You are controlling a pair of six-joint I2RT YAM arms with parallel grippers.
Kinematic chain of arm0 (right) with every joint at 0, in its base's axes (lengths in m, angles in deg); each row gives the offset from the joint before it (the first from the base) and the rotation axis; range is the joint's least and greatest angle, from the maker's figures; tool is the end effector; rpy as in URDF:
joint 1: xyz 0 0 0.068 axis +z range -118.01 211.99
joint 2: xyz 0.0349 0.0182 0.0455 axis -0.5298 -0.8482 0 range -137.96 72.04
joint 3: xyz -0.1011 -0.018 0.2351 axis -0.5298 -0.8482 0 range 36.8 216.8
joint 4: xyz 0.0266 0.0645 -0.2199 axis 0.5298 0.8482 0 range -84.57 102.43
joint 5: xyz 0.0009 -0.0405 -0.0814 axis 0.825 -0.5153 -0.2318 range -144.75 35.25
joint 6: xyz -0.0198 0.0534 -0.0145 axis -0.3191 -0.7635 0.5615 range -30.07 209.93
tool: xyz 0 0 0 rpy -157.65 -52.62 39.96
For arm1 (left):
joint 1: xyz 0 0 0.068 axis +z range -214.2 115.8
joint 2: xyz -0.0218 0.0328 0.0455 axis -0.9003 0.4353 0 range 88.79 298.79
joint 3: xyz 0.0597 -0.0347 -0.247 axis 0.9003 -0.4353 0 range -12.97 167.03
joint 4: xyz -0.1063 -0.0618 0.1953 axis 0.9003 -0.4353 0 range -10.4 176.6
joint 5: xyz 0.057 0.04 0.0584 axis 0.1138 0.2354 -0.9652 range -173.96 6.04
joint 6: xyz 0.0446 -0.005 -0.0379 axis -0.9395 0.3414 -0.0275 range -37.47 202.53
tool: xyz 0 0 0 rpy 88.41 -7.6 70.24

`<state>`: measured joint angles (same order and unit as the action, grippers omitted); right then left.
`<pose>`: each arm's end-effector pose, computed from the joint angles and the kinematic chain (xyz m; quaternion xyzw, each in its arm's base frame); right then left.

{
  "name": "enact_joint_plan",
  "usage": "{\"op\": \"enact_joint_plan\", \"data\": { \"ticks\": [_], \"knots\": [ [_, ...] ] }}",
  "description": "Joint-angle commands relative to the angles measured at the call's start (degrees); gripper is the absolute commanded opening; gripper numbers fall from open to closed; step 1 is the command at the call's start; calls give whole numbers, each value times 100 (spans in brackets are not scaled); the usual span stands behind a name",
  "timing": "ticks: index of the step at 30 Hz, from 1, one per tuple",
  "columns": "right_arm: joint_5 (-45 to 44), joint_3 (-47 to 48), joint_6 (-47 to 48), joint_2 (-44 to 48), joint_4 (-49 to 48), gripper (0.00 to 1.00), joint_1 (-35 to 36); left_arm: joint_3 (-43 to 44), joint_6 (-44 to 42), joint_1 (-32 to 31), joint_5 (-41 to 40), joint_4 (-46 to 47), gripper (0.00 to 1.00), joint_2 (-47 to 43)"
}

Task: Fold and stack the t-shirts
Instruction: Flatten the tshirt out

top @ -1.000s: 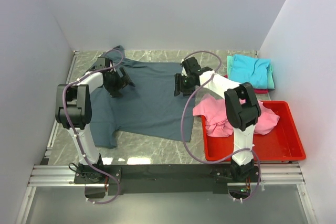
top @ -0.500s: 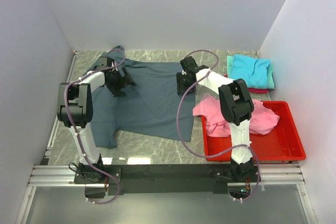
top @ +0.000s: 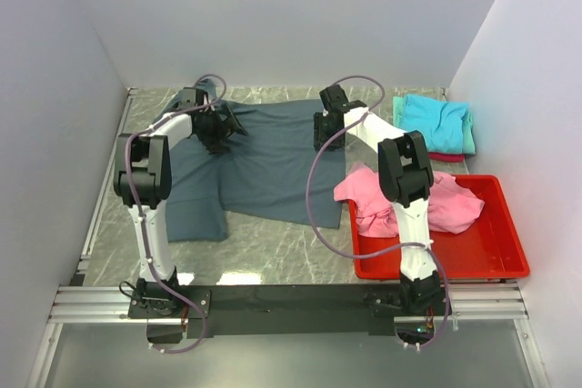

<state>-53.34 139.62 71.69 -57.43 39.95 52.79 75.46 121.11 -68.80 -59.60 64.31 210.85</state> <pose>0.4199 0.1607 0.1607 -0.0247 0.9681 0.0944 0.2307 0.4213 -0.0516 0.1620 -0.2140 0.9119 -0.2930 0.1921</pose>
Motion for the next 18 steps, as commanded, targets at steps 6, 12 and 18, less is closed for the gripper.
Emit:
{"op": "enact_joint_plan", "data": {
  "ticks": [6, 12, 18],
  "knots": [
    [-2, 695, 330, -439, 494, 59, -129, 695, -62, -129, -519, -101, 99, 91],
    [254, 388, 251, 369, 284, 62, -120, -698, -80, -129, -2170, -346, 99, -2007],
    [571, -305, 66, 1239, 98, 62, -85, -2913, 1255, -120, -3525, -1392, 99, -4241]
  ]
}}
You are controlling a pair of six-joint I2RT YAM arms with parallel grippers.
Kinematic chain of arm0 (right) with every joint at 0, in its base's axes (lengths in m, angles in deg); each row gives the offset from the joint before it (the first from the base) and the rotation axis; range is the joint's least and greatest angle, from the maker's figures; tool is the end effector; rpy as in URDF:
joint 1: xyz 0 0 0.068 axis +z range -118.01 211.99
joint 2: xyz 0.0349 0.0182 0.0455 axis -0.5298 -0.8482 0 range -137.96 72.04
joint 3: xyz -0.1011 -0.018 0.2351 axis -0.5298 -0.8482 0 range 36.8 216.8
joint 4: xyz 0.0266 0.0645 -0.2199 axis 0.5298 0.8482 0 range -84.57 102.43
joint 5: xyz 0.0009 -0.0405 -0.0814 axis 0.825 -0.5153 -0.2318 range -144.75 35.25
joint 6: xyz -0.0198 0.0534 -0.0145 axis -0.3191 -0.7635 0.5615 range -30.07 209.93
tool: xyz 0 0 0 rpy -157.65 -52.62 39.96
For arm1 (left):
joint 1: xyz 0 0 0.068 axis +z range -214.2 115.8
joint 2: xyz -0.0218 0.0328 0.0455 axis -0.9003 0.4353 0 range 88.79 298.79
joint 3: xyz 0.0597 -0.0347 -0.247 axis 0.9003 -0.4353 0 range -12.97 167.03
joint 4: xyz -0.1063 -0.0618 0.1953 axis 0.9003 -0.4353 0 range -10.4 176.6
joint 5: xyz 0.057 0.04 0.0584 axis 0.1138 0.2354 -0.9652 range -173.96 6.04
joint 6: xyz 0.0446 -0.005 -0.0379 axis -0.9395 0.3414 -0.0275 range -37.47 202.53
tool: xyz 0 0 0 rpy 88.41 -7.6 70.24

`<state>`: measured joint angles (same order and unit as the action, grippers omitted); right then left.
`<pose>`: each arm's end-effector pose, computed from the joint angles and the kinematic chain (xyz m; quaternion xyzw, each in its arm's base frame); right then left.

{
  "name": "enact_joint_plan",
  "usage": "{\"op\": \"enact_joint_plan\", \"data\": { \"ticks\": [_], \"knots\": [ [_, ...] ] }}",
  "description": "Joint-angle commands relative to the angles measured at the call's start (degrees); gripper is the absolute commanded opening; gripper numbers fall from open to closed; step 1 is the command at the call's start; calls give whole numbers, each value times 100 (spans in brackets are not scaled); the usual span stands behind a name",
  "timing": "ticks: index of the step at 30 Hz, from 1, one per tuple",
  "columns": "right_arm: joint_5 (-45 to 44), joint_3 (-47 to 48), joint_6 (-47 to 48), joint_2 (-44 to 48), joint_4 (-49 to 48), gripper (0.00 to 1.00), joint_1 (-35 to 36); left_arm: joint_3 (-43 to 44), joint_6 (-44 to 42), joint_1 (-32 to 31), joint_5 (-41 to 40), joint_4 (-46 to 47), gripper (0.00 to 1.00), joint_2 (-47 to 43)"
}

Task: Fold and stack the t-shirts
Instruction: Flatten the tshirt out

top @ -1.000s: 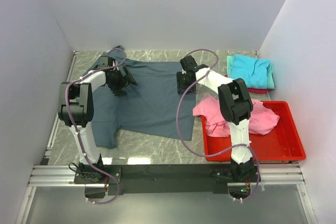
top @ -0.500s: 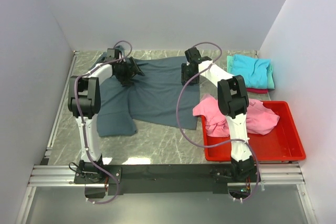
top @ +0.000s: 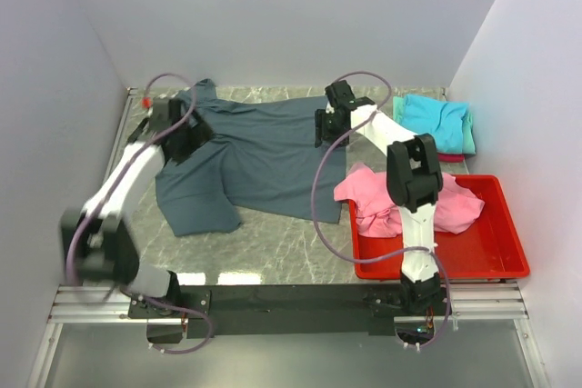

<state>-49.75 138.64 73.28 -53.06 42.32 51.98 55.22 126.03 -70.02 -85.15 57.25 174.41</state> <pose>0.4107 0.1534 0.1862 -0.0394 0.9646 0.1209 0.2311 0.2997 -0.0297 0.2686 -0.3038 0.8786 -0.1449 0.3387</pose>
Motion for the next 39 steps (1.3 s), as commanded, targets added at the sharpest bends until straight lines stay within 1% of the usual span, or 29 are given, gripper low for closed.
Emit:
{"op": "enact_joint_plan", "data": {
  "ticks": [1, 2, 3, 4, 5, 7, 11, 14, 18, 22, 25, 29, 32, 34, 39],
  "knots": [
    [256, -296, -120, 881, -155, 62, 5, -1155, 965, 2, -971, -843, 99, -1043],
    [317, -384, -128, 1039, -164, 62, 22, -1402, 1306, -6, -971, -932, 99, -1248],
    [353, -541, -137, 1118, -164, 62, 31, -1787, 1466, -15, -1049, -1011, 99, -1441],
    [397, -630, -155, 1267, -173, 62, 58, -1921, 1737, -6, -1119, -1256, 99, -1765],
    [458, -796, -164, 1347, -208, 62, 93, -2079, 1810, -6, -1181, -1336, 99, -1908],
    [494, -964, -181, 1540, -252, 62, 145, -2134, 1942, -15, -1417, -1556, 99, -2189],
    [564, -1289, -181, 1717, -322, 62, 268, -2055, 2179, -6, -1446, -2136, 99, -2296],
    [582, -1403, -216, 1778, -357, 62, 356, -2186, 2355, -6, -1156, -2198, 99, -2401],
    [652, -1501, -260, 1857, -419, 62, 427, -2669, 2671, -6, -883, -2190, 99, -2542],
    [704, -1518, -234, 1893, -410, 62, 462, -2714, 2917, -15, -1076, -2374, 99, -2525],
    [731, -1457, -199, 1892, -331, 62, 471, -2871, 3145, -15, -989, -2217, 99, -2472],
    [792, -1369, -216, 1910, -261, 62, 471, -3319, 3427, -24, -900, -1857, 99, -2375],
    [854, -1308, -225, 1884, -234, 62, 480, -3460, 3498, -15, -918, -1532, 96, -2182],
    [872, -1264, -208, 1884, -199, 62, 497, -3461, 3481, -15, -970, -1461, 95, -1945],
    [845, -1263, -216, 1936, -173, 62, 541, -3399, 3472, -15, -1225, -1294, 91, -1681]
  ]
}}
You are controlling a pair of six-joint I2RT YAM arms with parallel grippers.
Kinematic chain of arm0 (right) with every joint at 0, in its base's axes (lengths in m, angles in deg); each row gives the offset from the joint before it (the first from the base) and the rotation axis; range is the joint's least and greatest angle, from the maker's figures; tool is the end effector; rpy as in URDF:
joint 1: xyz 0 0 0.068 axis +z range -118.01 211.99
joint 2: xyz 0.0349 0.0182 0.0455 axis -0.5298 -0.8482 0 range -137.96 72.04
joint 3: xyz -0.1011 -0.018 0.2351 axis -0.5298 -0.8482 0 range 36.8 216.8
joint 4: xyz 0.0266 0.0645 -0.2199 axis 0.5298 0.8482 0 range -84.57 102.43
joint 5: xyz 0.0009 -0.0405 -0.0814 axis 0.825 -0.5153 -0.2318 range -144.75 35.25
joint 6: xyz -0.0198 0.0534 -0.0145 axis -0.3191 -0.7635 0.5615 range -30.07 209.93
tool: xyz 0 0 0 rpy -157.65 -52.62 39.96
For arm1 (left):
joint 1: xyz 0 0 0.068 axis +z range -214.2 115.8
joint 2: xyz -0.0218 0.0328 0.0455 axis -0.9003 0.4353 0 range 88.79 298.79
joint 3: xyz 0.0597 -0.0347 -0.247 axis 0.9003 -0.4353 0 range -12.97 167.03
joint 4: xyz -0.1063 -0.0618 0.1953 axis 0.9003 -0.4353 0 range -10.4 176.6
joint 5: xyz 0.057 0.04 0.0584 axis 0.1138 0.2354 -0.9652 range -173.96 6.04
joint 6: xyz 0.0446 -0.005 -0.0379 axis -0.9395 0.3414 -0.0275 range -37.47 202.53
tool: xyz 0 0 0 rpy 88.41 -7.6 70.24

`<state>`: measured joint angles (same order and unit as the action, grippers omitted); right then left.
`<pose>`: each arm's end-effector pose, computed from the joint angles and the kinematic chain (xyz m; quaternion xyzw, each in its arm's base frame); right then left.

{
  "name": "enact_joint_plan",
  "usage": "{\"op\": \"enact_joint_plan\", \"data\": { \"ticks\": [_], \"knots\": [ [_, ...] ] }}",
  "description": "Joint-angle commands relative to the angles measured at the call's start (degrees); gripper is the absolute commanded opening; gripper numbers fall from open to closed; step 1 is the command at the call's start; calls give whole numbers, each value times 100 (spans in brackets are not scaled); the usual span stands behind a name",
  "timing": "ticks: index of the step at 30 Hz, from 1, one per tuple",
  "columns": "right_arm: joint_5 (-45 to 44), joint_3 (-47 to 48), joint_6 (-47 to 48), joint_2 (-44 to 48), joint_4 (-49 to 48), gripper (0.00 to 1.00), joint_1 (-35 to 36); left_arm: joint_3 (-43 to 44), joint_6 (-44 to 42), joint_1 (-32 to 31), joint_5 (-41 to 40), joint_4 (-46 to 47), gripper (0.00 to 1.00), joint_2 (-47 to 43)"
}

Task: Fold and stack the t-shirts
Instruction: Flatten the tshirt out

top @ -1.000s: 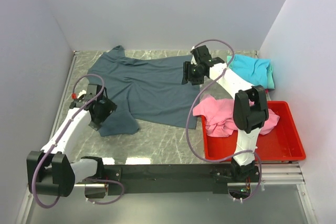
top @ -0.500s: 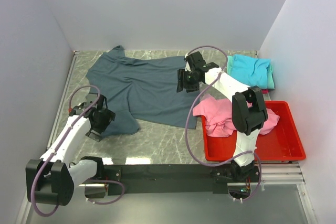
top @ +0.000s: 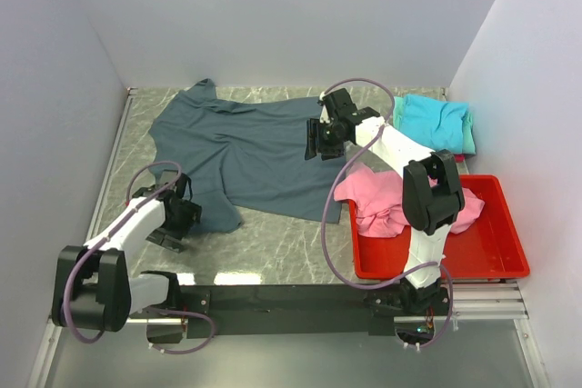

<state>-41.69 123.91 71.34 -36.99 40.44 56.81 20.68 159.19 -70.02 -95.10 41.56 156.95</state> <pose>0.3431 0.1694 0.2269 -0.0841 0.9493 0.2058 0.2224 0.1578 -0.0079 0.1583 -0.5816 0.8026 0.0130 0.1319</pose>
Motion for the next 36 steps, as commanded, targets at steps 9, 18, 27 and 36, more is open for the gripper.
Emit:
{"op": "enact_joint_plan", "data": {
  "ticks": [9, 18, 27, 36],
  "knots": [
    [-23, 60, -4, 427, 6, 62, 58, 124, 42, -15, -565, 408, 46, 347],
    [4, 95, 4, 418, 50, 62, 67, 862, -747, -15, -1224, 250, 1, 654],
    [47, 262, 57, 339, 208, 61, 58, 2487, -2566, -6, -1145, -14, 7, 1717],
    [65, 333, 75, 277, 331, 61, 155, 3131, -2886, -6, -872, 250, 84, 2009]
  ]
}}
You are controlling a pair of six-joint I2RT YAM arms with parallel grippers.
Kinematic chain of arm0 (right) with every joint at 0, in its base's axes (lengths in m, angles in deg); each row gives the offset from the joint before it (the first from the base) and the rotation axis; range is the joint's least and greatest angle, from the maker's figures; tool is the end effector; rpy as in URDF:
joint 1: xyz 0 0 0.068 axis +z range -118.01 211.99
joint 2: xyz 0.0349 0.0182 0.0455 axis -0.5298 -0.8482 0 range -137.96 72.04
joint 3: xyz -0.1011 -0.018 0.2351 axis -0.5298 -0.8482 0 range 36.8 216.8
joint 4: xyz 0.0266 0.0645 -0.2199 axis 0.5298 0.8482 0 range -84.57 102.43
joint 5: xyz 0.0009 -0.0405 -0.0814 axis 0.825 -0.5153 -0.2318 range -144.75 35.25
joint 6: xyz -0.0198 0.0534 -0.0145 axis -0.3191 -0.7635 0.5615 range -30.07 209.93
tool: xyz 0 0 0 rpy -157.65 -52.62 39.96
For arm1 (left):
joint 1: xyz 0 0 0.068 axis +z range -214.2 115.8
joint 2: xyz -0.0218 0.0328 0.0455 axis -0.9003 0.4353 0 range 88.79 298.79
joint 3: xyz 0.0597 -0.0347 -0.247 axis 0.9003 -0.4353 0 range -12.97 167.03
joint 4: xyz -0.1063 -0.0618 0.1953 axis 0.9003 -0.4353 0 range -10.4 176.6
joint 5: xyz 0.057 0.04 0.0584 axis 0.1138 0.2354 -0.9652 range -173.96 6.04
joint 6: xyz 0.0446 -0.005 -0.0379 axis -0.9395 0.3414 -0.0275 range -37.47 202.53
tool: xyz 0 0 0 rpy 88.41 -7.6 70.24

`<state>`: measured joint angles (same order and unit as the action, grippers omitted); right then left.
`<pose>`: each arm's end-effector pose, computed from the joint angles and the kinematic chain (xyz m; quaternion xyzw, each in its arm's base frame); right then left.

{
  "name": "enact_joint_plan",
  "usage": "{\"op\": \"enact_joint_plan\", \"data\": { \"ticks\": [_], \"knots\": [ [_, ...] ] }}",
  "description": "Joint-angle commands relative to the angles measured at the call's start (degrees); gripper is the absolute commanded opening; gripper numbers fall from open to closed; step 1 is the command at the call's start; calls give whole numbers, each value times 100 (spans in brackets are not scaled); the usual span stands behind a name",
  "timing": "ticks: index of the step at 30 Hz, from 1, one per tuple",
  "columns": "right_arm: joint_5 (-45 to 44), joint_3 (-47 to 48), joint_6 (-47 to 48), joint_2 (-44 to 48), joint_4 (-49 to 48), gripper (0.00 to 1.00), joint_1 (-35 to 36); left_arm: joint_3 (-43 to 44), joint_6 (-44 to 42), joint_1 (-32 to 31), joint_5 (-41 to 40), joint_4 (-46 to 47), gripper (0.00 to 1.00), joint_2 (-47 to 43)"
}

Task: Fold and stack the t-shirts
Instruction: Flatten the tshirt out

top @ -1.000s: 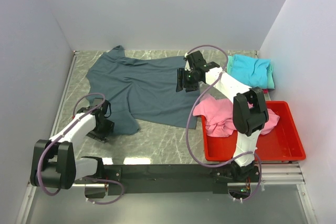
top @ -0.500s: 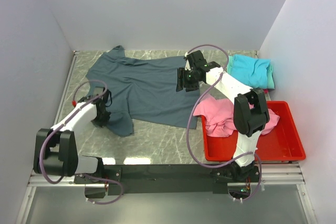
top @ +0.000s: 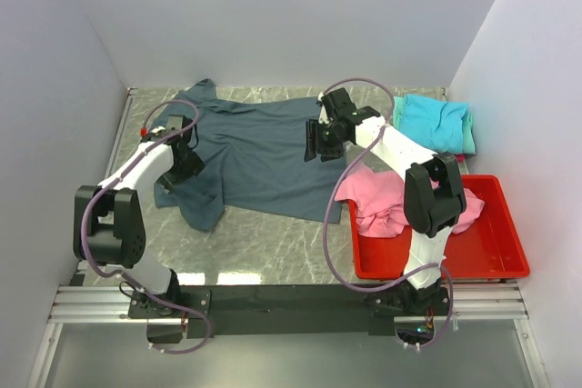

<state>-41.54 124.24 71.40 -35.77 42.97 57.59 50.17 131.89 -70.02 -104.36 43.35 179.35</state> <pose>0.3352 0.1715 0.2335 -0.0906 0.9509 0.2056 0.2130 0.2760 -0.0133 0.2087 -0.3874 0.8900 0.0782 0.2273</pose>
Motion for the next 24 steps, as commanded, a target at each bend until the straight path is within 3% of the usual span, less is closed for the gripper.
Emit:
{"op": "enact_joint_plan", "data": {
  "ticks": [1, 5, 12, 24],
  "knots": [
    [41, 309, 68, 155, 104, 61, 94, 156, -112, -15, 19, 44, 89, -293],
    [-12, 326, 68, 216, 140, 61, 103, -151, 134, -6, -235, -149, 91, -802],
    [15, 291, 77, 234, 219, 61, 217, -1170, 653, 108, -210, 0, 68, -1260],
    [32, 467, 59, 155, 342, 61, 357, -961, 399, 143, 318, 922, 68, -479]
  ]
}}
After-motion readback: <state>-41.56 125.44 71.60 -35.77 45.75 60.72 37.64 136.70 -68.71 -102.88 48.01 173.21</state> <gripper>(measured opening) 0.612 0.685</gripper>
